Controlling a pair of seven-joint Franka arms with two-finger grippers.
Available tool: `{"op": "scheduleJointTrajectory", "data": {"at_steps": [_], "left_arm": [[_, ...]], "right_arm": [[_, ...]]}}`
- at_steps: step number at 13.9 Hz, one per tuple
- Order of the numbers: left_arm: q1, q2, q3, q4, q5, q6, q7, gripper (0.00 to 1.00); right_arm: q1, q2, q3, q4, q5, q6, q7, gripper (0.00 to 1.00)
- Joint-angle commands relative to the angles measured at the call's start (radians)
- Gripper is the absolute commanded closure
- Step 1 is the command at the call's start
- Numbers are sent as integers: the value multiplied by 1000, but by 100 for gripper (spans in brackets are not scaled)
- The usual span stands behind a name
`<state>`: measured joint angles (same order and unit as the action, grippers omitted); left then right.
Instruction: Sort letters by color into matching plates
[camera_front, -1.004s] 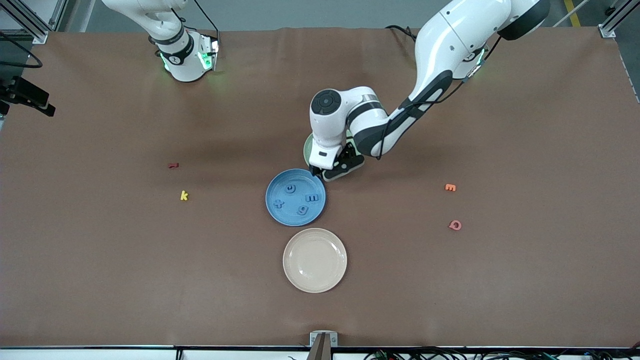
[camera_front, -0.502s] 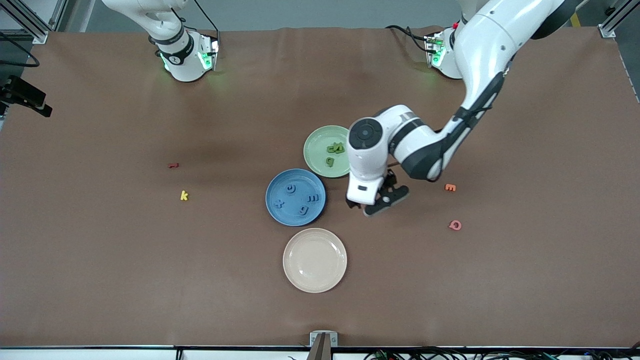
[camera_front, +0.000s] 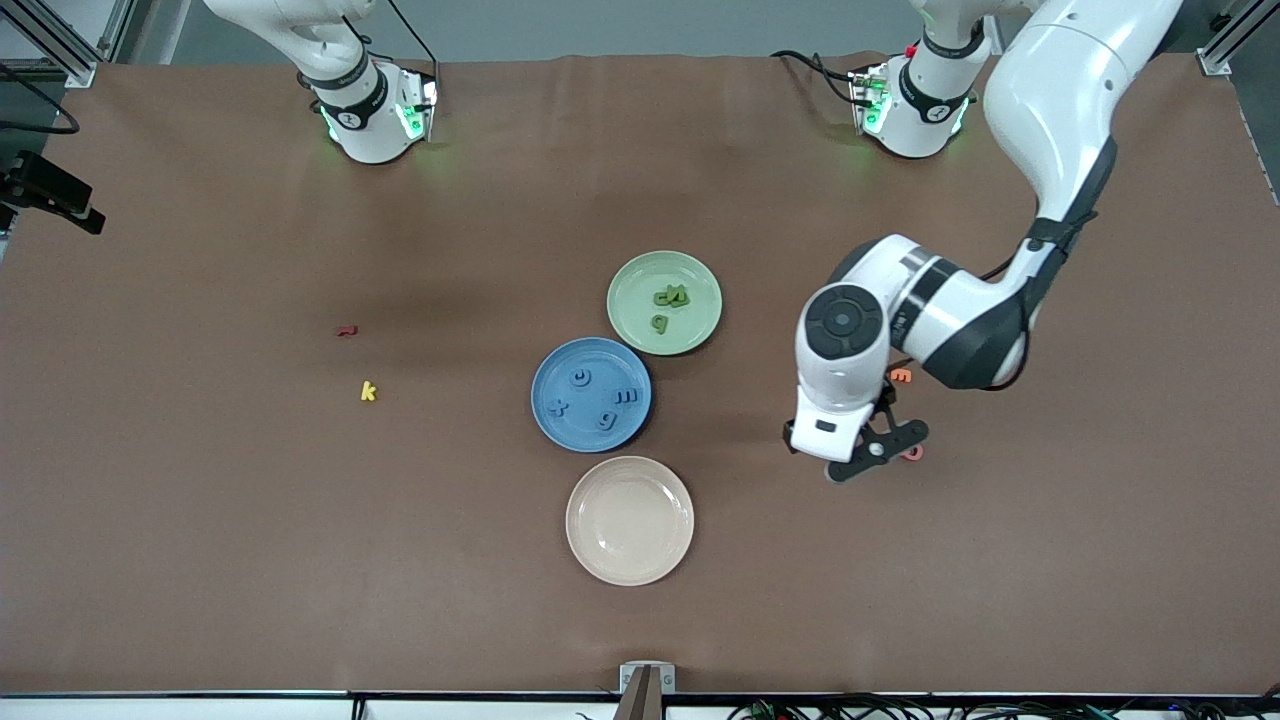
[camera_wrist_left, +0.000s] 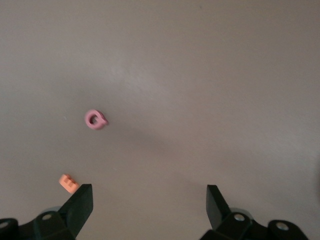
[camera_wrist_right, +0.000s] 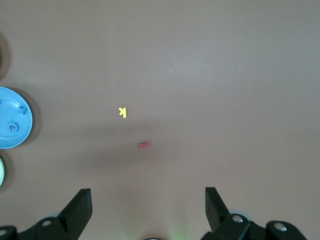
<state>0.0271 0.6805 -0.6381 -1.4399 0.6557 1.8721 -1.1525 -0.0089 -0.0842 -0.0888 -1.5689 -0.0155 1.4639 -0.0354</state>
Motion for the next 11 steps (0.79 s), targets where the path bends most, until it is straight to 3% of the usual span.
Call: {"op": "scheduleJointTrajectory", "data": {"at_steps": [1,3,7,11], "left_arm": [[46,-42,3,-1,-19,-30,104,0],[53,-84,64,-2,-45,-30,213,0],[53,-278,262,-60,-359,-30,510,0],[47,-439,406,-122,-536,-83,750,0]], "right_arm": [[-5,-37,0,-39,19,4,6,0],[-8,-37,0,-40,20,4,6,0],[-5,-42,0,-43,20,7,9,0],[-5,-42,1,-43,20,4,9,0]]}}
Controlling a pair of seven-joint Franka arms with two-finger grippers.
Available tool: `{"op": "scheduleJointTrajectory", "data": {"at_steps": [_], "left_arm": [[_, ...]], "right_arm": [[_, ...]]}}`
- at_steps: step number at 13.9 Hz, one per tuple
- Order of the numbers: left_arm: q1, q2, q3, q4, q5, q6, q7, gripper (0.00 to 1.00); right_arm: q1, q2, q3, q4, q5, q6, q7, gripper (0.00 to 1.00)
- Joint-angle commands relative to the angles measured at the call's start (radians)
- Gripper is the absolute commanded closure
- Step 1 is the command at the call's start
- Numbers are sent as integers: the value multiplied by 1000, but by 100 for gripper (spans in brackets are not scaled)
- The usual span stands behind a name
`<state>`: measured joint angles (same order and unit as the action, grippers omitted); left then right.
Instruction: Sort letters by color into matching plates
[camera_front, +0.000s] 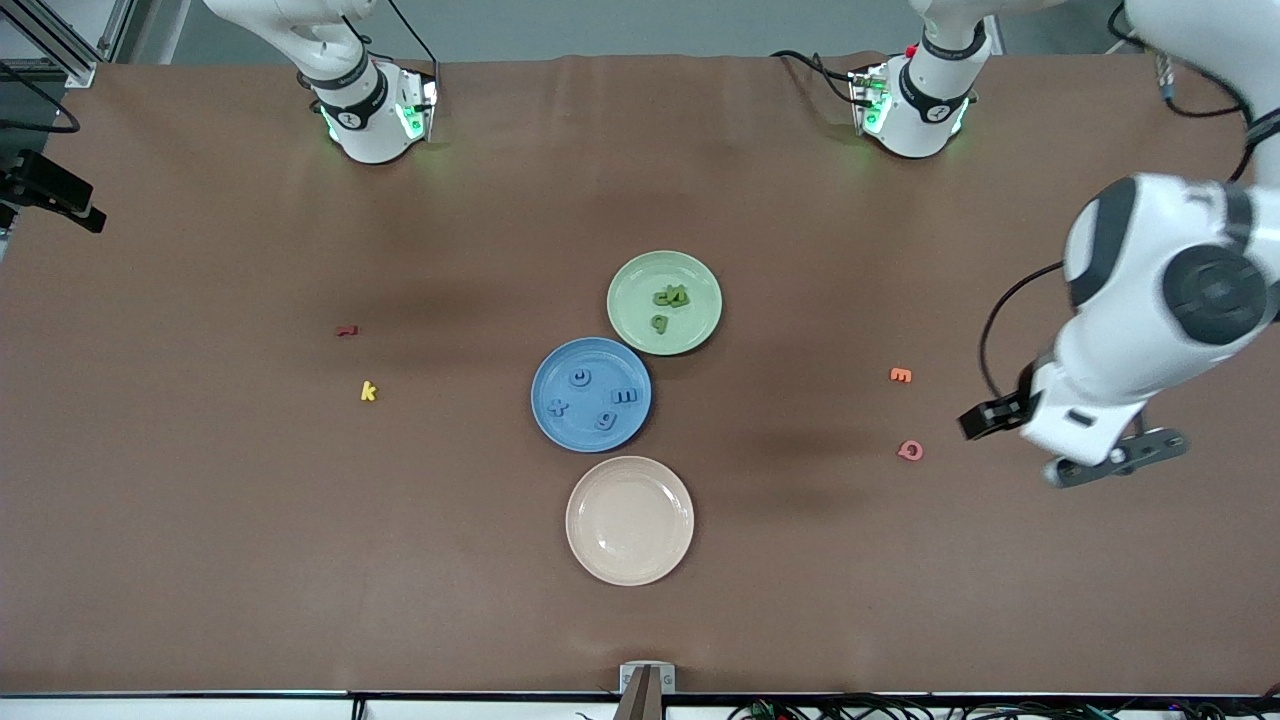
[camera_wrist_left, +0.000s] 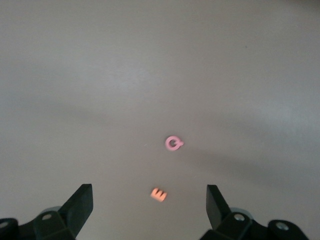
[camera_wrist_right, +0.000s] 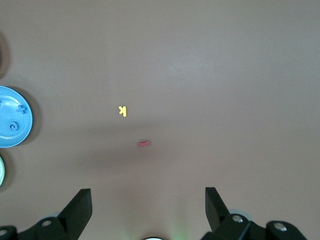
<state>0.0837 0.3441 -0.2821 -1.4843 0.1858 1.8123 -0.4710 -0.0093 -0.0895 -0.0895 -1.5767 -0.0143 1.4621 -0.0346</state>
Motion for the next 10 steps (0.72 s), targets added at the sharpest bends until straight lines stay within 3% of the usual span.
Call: {"op": "scheduleJointTrajectory", "data": {"at_steps": [1,5,8,10], "left_arm": [[-12,-137,67,-77,-89,-65,95,0],[-65,-263,158,-91,-195,-180,124,0],[-136,-376,253,-172,-209,-208,280,0],[-145,-433,258,-217,-207,-209,273,0]], "right_arm": [[-5,-38,2,-36,19,6,8,0],[-3,-41,4,-36,19,6,8,0],[-5,-41,4,-37,17,6,8,0],[-6,-45,2,-45,17,7,8,0]]}}
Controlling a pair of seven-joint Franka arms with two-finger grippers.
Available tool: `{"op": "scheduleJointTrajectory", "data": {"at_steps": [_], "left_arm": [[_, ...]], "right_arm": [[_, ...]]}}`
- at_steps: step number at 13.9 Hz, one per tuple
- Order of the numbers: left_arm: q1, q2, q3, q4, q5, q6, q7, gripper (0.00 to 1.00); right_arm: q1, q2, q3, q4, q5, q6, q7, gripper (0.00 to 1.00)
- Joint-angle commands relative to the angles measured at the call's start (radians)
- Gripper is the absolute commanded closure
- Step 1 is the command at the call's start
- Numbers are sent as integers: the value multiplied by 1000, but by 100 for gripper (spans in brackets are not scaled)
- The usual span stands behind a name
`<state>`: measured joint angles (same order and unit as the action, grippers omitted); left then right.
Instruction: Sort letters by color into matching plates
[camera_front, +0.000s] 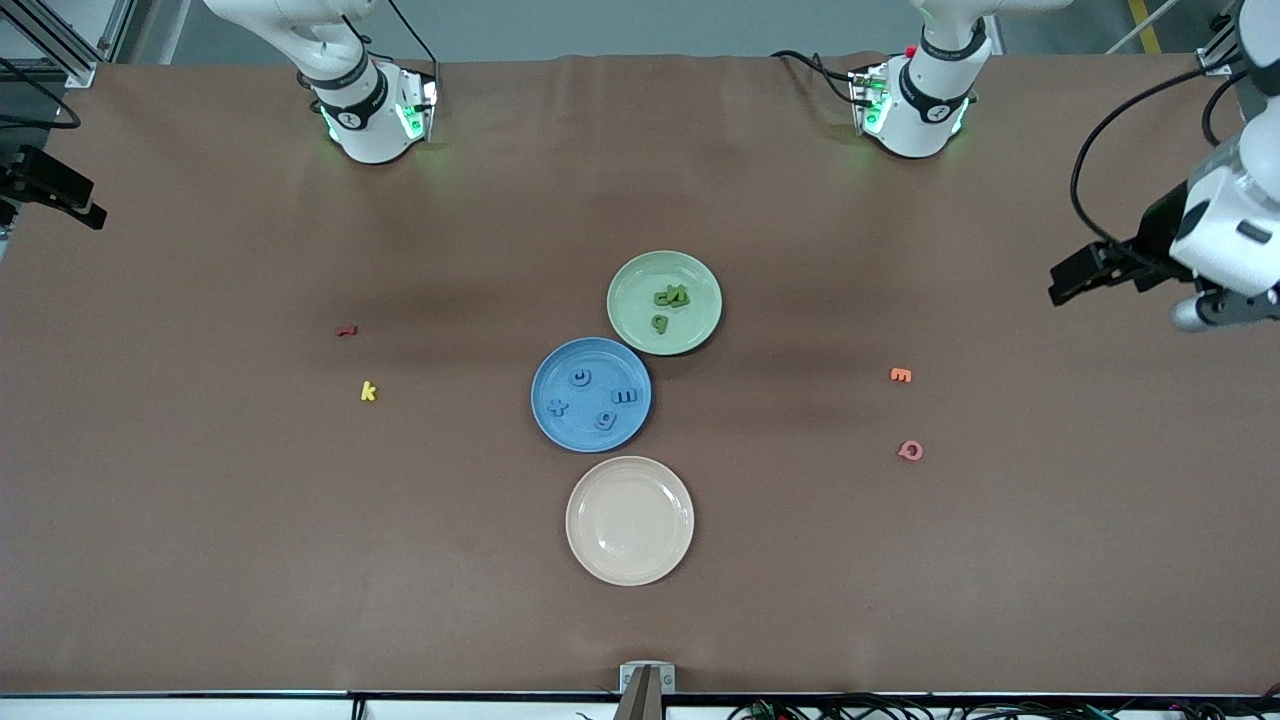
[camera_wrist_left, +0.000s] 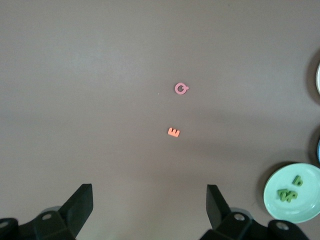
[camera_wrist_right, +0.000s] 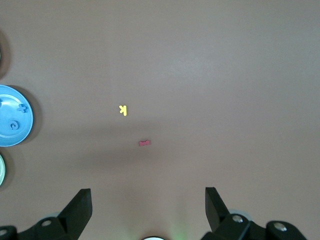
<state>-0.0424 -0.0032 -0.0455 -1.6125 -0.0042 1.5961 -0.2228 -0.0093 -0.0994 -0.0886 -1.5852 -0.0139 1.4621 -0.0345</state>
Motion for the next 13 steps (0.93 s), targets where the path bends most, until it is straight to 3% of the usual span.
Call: {"op": "scheduleJointTrajectory", "data": {"at_steps": [1,13], "left_arm": [[-33,-118,21,-118,-8,7,20,0],[-36,-141,-45,-101,-5,-39,17,0]], "right_arm": [[-5,-36,1,-36,19,9,8,0],[0,-34,4,-42,29,-5,-5,0]]}}
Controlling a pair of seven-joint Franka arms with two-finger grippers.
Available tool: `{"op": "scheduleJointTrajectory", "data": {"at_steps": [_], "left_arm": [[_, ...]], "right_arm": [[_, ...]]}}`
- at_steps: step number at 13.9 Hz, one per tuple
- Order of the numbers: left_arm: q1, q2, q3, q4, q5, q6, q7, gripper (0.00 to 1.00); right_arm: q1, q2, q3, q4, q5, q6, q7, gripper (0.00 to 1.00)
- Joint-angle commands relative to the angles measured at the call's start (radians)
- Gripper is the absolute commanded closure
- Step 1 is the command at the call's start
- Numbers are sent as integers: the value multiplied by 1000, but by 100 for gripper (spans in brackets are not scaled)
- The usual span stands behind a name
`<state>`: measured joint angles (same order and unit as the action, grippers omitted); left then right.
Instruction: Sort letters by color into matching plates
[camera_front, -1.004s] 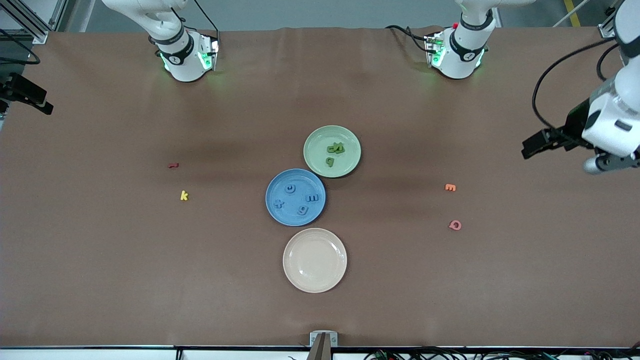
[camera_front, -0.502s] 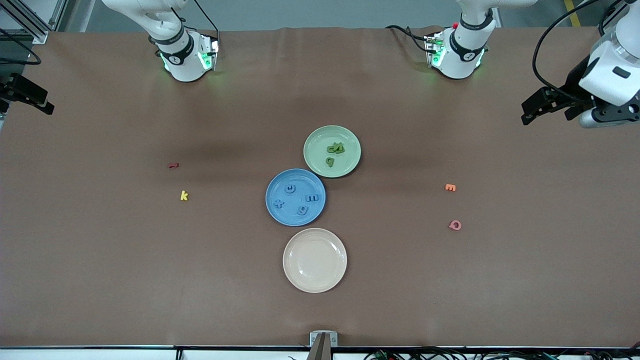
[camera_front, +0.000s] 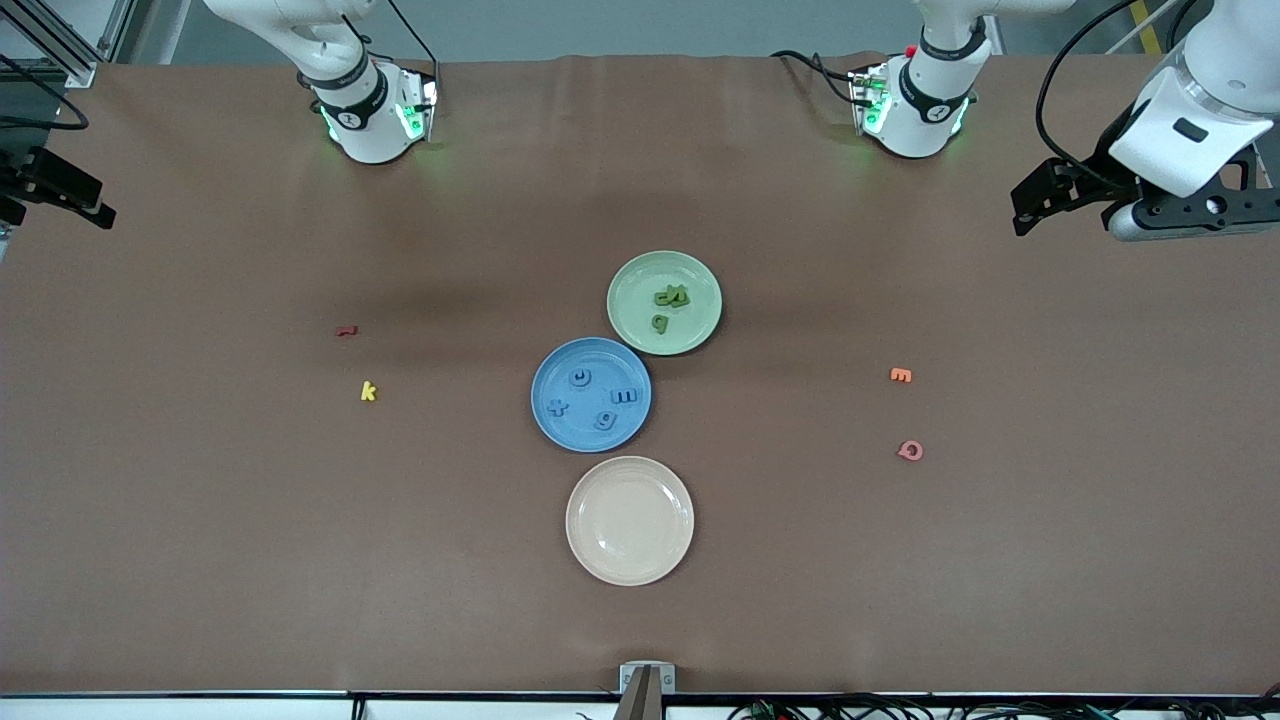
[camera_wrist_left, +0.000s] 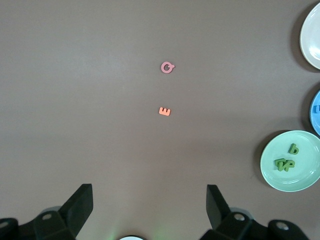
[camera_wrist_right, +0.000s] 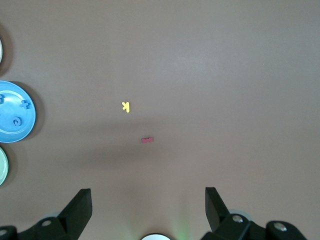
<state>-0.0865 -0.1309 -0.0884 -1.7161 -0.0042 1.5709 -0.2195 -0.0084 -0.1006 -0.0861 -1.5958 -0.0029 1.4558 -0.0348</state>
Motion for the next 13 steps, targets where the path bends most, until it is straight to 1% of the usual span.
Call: {"op": "scheduleJointTrajectory", "data": {"at_steps": [1,6,13], "left_arm": [[8,-6,1,10,-5,-12,14,0],[14,43,7,76,-5,-52,5,0],[19,42,9,81,-3,-86,5,0]], "right_arm": [[-1,-33,2,-32,18,2,-5,0],[2,-33,3,-30,17,-3,-7,0],[-2,-31,2,-32,17,-2,-7,0]]}}
